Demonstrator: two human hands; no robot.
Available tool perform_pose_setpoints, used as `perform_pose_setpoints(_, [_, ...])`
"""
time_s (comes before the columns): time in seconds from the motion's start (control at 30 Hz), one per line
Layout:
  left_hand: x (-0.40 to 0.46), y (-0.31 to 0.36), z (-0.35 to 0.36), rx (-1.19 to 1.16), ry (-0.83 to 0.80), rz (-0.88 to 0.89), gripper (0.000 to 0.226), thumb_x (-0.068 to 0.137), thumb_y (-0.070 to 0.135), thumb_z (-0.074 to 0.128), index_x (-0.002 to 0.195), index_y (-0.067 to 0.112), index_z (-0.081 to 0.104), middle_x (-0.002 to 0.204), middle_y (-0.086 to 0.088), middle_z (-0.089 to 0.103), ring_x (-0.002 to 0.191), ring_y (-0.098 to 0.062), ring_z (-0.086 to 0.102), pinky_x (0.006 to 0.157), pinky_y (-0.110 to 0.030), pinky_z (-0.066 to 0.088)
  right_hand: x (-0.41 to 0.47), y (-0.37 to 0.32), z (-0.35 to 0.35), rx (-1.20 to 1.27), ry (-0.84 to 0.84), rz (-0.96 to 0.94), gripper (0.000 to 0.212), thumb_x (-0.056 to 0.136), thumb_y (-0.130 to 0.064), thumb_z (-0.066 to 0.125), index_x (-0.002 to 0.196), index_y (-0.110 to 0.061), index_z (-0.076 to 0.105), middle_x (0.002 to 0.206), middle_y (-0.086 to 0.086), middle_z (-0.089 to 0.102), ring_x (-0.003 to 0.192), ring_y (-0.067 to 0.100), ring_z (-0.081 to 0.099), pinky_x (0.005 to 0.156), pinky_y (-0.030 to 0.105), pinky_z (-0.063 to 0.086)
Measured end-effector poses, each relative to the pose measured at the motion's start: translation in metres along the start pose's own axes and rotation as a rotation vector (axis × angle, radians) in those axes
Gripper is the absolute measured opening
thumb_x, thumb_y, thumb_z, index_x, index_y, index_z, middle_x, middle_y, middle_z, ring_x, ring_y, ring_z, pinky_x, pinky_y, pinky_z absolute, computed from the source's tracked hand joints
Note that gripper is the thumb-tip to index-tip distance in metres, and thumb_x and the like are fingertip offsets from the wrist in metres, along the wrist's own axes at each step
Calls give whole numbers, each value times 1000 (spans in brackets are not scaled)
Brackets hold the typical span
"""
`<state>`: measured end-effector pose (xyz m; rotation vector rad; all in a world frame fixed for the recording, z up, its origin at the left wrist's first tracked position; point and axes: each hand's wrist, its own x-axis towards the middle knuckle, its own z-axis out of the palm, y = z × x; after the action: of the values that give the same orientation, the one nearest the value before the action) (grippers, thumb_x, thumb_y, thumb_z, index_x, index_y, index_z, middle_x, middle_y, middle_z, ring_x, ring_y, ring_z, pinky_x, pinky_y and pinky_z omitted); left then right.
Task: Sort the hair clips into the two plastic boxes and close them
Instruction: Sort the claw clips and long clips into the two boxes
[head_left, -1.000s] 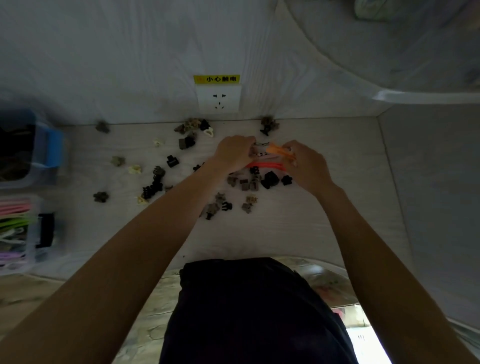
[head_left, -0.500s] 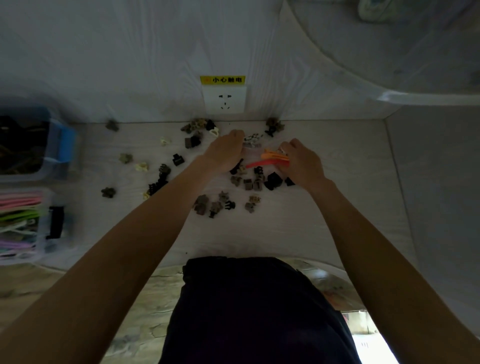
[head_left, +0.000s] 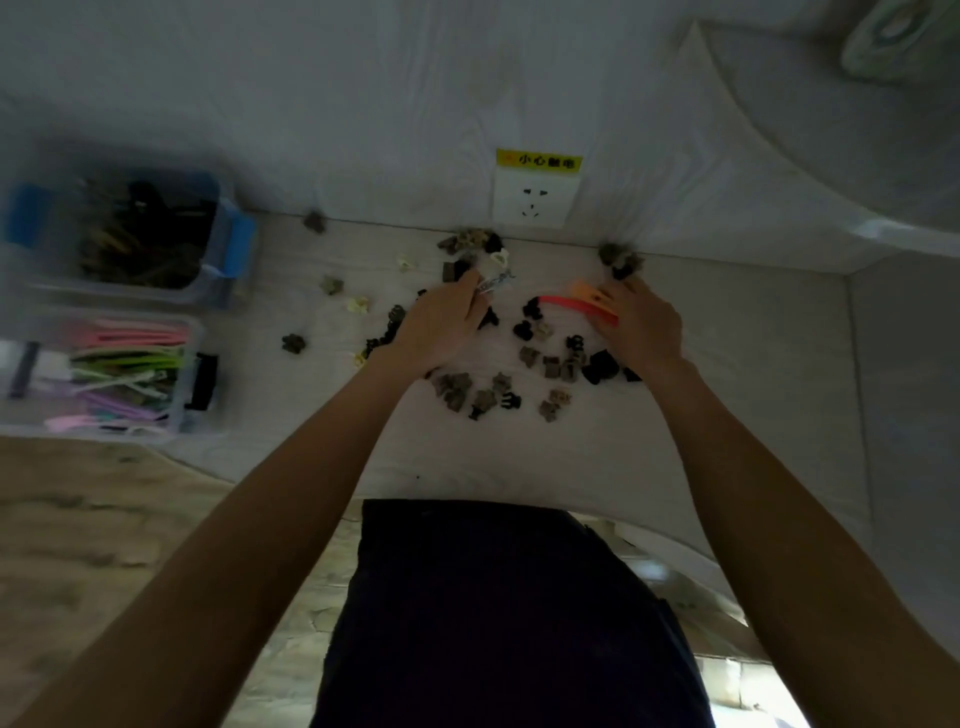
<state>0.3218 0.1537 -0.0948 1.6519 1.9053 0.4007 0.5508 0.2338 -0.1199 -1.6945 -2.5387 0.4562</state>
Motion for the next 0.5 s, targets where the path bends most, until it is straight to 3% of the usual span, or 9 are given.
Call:
perform_pose_setpoints(0.17, [-26, -12, -4, -133, 121, -72, 28, 100, 23, 35, 110, 1, 49, 57, 7, 38, 47, -8, 36, 43, -22, 22, -2, -11, -5, -12, 23, 101, 26, 90, -21, 53, 114, -12, 52, 112, 15, 58, 94, 33, 58, 66, 33, 38])
perform_pose_setpoints(0.33, [-57, -24, -21, -213, 155, -143, 18, 100, 25, 34, 98, 12, 47, 62, 1, 47, 52, -17, 43, 53, -32, 31, -17, -42, -22, 157, 107, 212, 26, 90, -19, 55, 114, -9, 52, 112, 15, 59, 95, 33, 58, 76, 38, 44])
perform_pose_setpoints(0.43, [-82, -32, -47, -164, 224, -144, 22, 100, 24, 36, 103, 8, 50, 75, -4, 53, 65, -23, 50, 58, -31, 32, -37, -82, -32, 331, 171, 236, 23, 92, -27, 54, 103, -8, 56, 92, 13, 62, 80, 27, 58, 70, 30, 40])
perform_pose_setpoints(0.5, [-102, -47, -71, -83, 308, -122, 23, 99, 20, 39, 108, 4, 55, 82, -6, 57, 74, -23, 54, 63, -27, 31, -50, -122, -33, 557, 98, 259, 17, 93, -29, 53, 92, -12, 55, 72, 2, 56, 62, 16, 52, 57, 19, 38])
